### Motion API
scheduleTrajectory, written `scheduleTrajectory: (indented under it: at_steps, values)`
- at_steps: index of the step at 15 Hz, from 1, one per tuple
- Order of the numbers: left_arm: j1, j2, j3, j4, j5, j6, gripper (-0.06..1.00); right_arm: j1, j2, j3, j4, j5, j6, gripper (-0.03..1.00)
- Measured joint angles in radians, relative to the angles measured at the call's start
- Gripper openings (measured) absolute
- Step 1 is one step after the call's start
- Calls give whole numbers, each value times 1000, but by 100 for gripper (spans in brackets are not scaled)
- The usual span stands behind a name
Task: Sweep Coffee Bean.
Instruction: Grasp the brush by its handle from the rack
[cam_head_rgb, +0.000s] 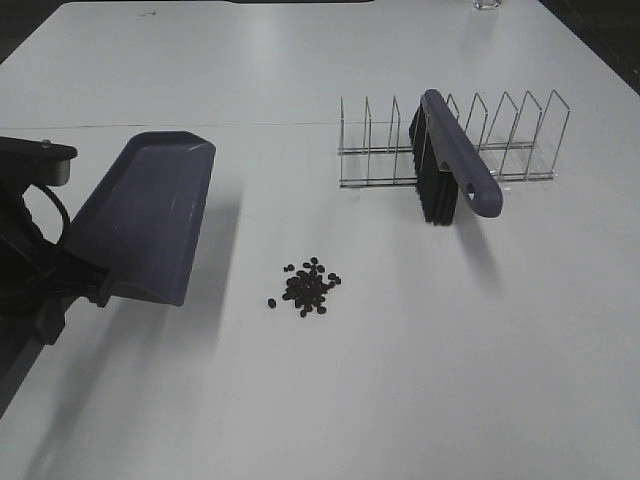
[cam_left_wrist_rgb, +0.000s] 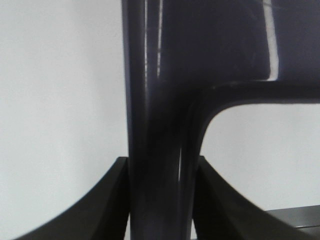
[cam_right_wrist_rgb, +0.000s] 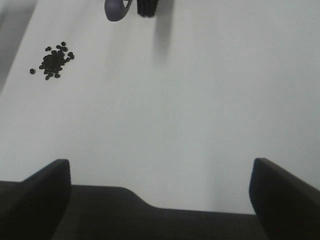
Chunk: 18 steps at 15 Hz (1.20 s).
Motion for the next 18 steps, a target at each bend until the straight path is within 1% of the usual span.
scheduleTrajectory:
  at_steps: [1, 2, 3, 4, 5, 7, 10, 11, 13, 14, 16, 18]
  values:
    - [0, 0, 0, 3, 0, 0, 33, 0, 129, -78, 0, 2, 16, 90]
    - [0, 0, 0, 7, 0, 0, 33, -1, 243, -159, 0, 2, 10, 91]
    - [0, 0, 0, 8, 0, 0, 33, -1, 493, -314, 8, 31, -1, 92]
    - [0, 0, 0, 8, 0, 0, 33, -1, 565, -359, 10, 45, -4, 92]
    - [0, 0, 0, 8, 0, 0, 33, -1, 692, -446, 15, 56, -15, 92]
    - [0, 0, 0, 8, 0, 1, 33, -1, 944, -584, 16, 57, -29, 92]
    - [0, 0, 0, 8, 0, 2, 33, -1, 1234, -780, 16, 57, -48, 92]
    - [0, 0, 0, 8, 0, 2, 33, -1, 1280, -813, 16, 57, -49, 92]
    - [0, 0, 0, 8, 0, 2, 33, -1, 1420, -927, 22, 56, -58, 92]
    - [0, 0, 0, 8, 0, 2, 33, -1, 1524, -1043, 49, 56, -79, 92]
    - [0, 0, 0, 7, 7, 2, 33, 0, 1609, -1133, 79, 56, -83, 91]
    - [0, 0, 0, 5, 26, 2, 33, 18, 1691, -1212, 75, 56, -83, 90]
